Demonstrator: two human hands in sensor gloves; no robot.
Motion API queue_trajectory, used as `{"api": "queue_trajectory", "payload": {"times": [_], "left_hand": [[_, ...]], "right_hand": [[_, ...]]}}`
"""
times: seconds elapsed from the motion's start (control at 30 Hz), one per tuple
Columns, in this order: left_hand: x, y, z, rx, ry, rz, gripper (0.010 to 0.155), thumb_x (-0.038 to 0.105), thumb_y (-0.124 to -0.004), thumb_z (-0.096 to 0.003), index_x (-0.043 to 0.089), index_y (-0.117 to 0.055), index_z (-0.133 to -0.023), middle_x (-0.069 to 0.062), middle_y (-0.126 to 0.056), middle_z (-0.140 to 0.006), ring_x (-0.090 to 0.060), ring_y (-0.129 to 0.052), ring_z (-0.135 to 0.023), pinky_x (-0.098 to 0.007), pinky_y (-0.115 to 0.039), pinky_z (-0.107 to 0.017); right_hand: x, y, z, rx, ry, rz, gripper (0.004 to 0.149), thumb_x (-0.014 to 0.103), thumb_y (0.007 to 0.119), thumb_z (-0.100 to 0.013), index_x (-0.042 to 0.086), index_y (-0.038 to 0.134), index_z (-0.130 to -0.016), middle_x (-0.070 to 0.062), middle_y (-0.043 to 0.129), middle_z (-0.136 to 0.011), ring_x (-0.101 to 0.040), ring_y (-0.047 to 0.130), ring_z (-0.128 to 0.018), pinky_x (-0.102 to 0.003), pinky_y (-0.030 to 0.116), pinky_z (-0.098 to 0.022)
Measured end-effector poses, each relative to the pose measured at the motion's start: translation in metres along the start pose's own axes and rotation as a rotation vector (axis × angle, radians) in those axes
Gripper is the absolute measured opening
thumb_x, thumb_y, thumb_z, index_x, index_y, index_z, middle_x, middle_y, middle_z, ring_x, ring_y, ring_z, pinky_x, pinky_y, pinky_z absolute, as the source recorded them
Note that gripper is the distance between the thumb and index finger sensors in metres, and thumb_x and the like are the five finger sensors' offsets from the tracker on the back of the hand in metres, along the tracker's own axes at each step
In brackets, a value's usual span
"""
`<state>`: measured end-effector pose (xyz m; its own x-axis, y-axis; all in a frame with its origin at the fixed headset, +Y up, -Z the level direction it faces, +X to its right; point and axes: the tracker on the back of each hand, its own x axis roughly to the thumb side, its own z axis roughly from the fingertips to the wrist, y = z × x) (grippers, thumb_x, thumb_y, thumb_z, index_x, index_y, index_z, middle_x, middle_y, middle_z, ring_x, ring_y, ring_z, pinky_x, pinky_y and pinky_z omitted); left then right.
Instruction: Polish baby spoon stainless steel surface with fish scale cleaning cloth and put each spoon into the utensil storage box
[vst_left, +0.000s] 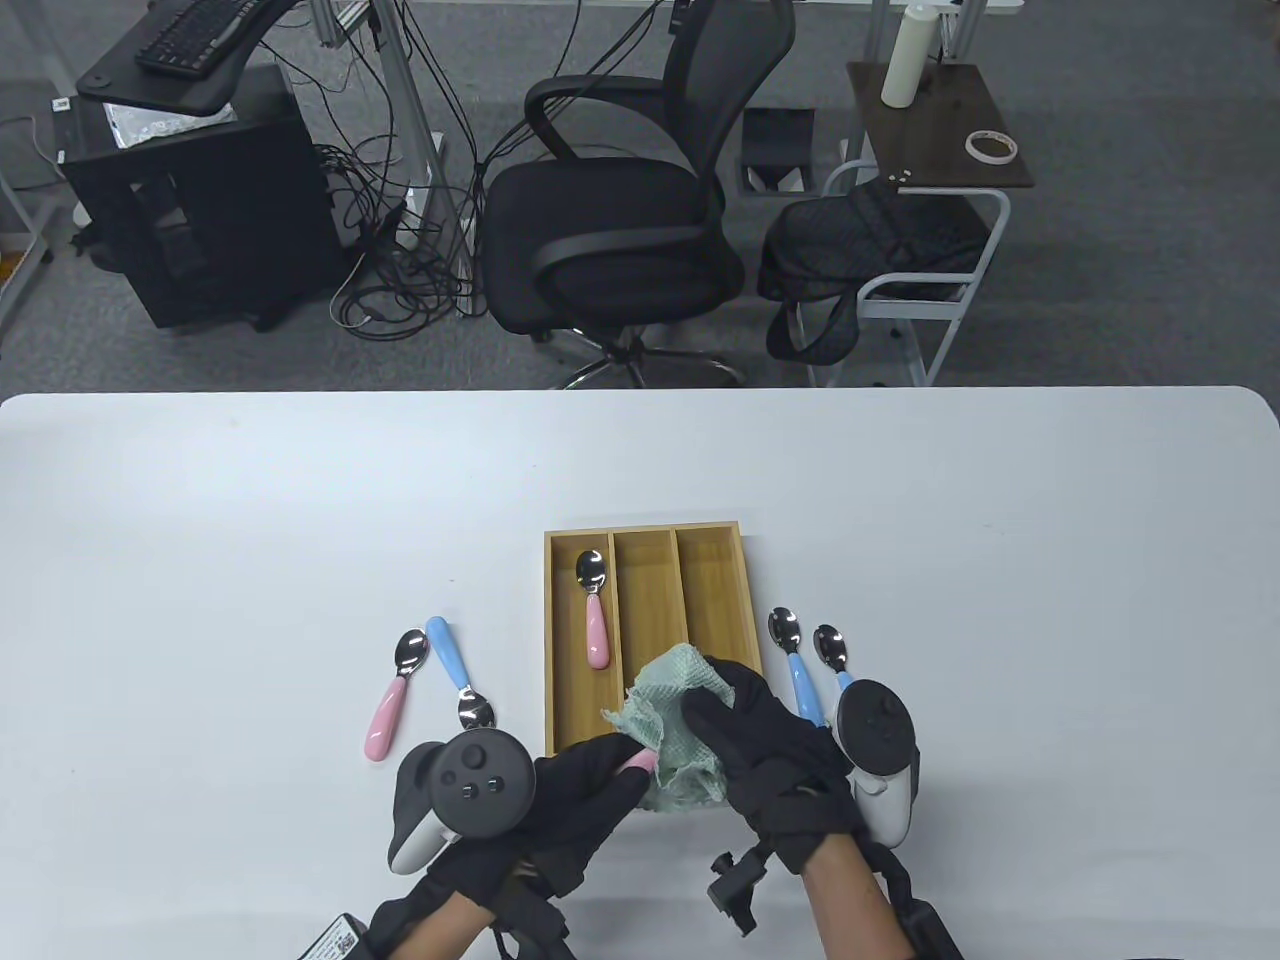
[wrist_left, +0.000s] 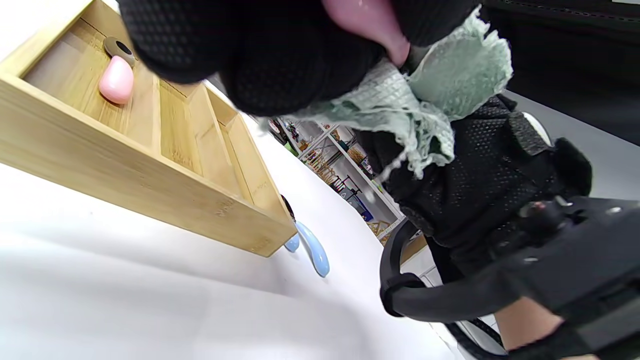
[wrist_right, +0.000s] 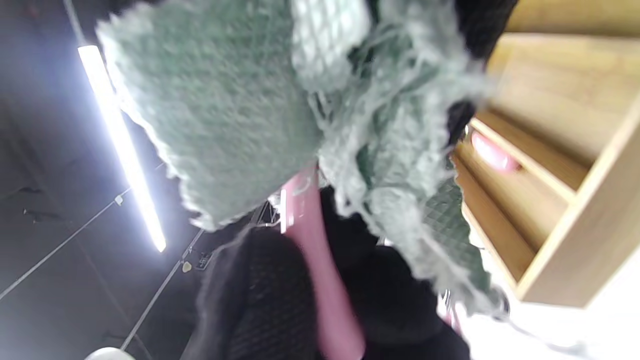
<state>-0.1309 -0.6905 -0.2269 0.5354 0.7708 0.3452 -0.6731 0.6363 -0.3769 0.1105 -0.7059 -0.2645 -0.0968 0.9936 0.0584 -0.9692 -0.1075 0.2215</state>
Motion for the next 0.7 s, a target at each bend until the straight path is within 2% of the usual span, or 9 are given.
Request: {"api": "queue_trajectory", "payload": {"times": [0.13,0.2,0.37,0.5,0.53,0.7], "left_hand": [[0.001,-0.001,0.001,-0.002,-0.009,-0.012,0.054,0.046,-0.06,-0.0649,0.01,-0.067,-0.105,-0.009,-0.085,-0.083,-0.023,-0.097,-0.058,-0.044,-0.085,-0.046],[0.001,-0.002,0.001,-0.007,-0.015,-0.007,0.054,0.046,-0.06,-0.0649,0.01,-0.068,-0.104,-0.008,-0.086,-0.082,-0.022,-0.097,-0.058,-0.044,-0.085,-0.046],[0.002,-0.005,0.001,-0.013,-0.018,-0.003,0.055,0.047,-0.06,-0.065,0.009,-0.068,-0.104,-0.008,-0.086,-0.081,-0.022,-0.097,-0.057,-0.044,-0.085,-0.045],[0.0,-0.005,0.002,-0.019,-0.015,-0.002,0.055,0.047,-0.06,-0.0649,0.009,-0.069,-0.104,-0.008,-0.087,-0.081,-0.022,-0.097,-0.056,-0.044,-0.085,-0.045],[-0.001,-0.004,0.002,-0.018,-0.014,-0.001,0.054,0.046,-0.06,-0.0649,0.009,-0.069,-0.104,-0.008,-0.087,-0.081,-0.022,-0.097,-0.056,-0.044,-0.085,-0.045],[-0.002,-0.003,0.002,-0.009,-0.007,-0.001,0.054,0.046,-0.06,-0.0649,0.009,-0.068,-0.104,-0.008,-0.087,-0.081,-0.022,-0.097,-0.056,-0.044,-0.085,-0.045]], "right_hand": [[0.01,-0.006,0.006,-0.148,-0.1,0.233,0.051,0.04,0.072,-0.062,0.007,0.061,-0.099,-0.013,0.094,-0.074,-0.016,0.111,-0.042,-0.02,0.101,-0.029],[0.013,-0.01,0.01,-0.198,-0.135,0.332,0.051,0.044,0.068,-0.063,0.007,0.063,-0.098,-0.008,0.096,-0.069,-0.013,0.11,-0.037,-0.017,0.1,-0.025],[0.014,-0.012,0.011,-0.217,-0.145,0.378,0.049,0.042,0.06,-0.065,0.006,0.065,-0.097,-0.007,0.098,-0.064,-0.008,0.11,-0.029,-0.013,0.099,-0.019],[0.012,-0.011,0.01,-0.121,-0.123,0.308,0.049,0.036,0.061,-0.066,0.003,0.056,-0.102,-0.01,0.092,-0.075,-0.008,0.108,-0.033,-0.013,0.1,-0.023],[0.011,-0.011,0.01,-0.1,-0.117,0.284,0.05,0.035,0.061,-0.066,0.003,0.053,-0.103,-0.015,0.09,-0.078,-0.009,0.108,-0.036,-0.014,0.1,-0.025],[0.004,-0.006,0.005,0.072,-0.059,0.101,0.06,0.03,0.073,-0.064,0.0,0.043,-0.107,-0.022,0.079,-0.091,-0.014,0.105,-0.05,-0.019,0.099,-0.037]]}}
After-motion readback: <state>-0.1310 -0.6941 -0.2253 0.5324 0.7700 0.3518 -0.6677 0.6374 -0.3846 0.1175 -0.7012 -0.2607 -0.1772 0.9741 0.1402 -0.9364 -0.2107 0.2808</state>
